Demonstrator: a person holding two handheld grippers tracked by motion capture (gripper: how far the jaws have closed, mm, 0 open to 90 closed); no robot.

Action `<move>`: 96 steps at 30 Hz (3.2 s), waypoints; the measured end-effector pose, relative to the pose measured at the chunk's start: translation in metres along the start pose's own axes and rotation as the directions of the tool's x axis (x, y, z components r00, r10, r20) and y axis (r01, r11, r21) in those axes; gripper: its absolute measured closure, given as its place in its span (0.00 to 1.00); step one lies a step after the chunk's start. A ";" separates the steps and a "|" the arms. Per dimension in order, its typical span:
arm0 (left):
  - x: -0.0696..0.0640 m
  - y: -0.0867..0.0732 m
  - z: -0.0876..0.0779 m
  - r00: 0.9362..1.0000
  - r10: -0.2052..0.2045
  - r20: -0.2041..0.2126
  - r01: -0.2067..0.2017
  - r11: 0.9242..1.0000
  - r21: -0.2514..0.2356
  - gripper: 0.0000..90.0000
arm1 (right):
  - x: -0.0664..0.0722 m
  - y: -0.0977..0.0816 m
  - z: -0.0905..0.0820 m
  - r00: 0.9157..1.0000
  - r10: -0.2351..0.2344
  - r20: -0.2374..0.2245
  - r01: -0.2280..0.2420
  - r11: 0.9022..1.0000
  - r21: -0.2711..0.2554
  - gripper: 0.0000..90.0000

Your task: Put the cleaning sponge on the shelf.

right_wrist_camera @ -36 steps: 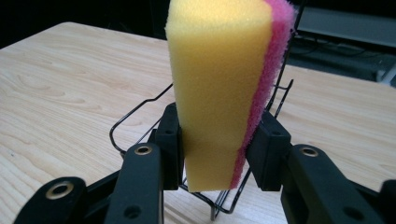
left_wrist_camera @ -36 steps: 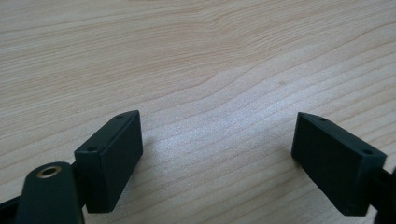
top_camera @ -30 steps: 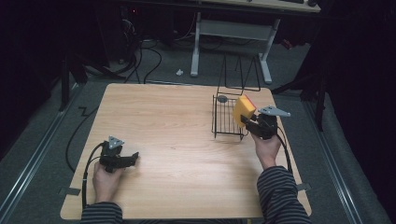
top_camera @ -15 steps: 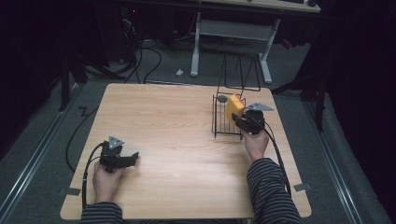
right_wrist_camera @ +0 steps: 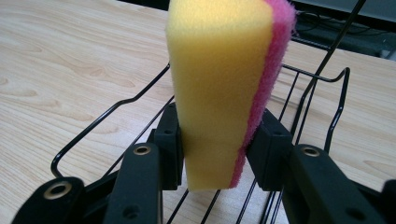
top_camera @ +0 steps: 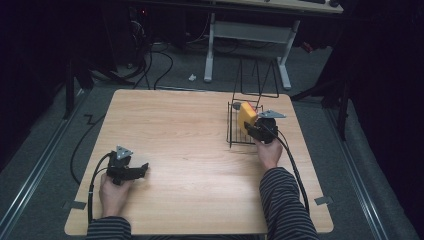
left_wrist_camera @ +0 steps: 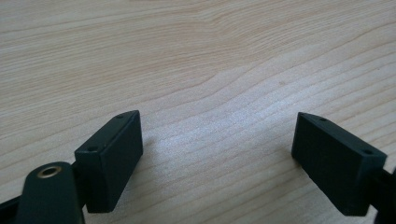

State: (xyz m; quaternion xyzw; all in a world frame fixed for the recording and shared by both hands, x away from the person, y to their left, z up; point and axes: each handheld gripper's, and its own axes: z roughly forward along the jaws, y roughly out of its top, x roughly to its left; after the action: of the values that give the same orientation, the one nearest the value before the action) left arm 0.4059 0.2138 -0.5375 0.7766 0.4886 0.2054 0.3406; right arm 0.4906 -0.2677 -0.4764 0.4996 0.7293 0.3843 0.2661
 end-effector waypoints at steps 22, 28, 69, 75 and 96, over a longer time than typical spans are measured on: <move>0.000 0.000 0.000 1.000 0.000 0.000 0.000 1.000 0.000 0.19 | -0.001 0.000 -0.003 1.000 0.010 0.008 -0.010 1.000 0.000 0.35; 0.000 0.000 0.000 1.000 0.000 0.000 0.000 1.000 0.000 0.19 | -0.002 0.003 -0.012 1.000 0.012 0.001 -0.012 1.000 -0.009 0.29; 0.000 0.000 0.000 1.000 -0.001 -0.001 0.001 1.000 0.000 0.19 | -0.017 -0.002 -0.093 0.999 0.042 -0.001 -0.042 0.993 -0.112 0.30; 0.000 0.000 0.000 1.000 -0.002 0.000 0.002 1.000 0.000 0.19 | -0.019 -0.002 -0.110 0.999 0.049 -0.005 -0.049 0.987 -0.150 0.32; 0.000 0.000 -0.001 1.000 -0.002 0.002 0.002 1.000 0.002 0.19 | -0.036 -0.034 -0.157 0.993 0.118 -0.018 -0.119 0.962 -0.245 0.35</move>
State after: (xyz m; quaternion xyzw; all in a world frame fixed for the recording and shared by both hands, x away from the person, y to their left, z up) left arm 0.4053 0.2139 -0.5373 0.7767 0.4892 0.2039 0.3404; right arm 0.3646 -0.3542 -0.4157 0.5048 0.6454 0.4878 0.3012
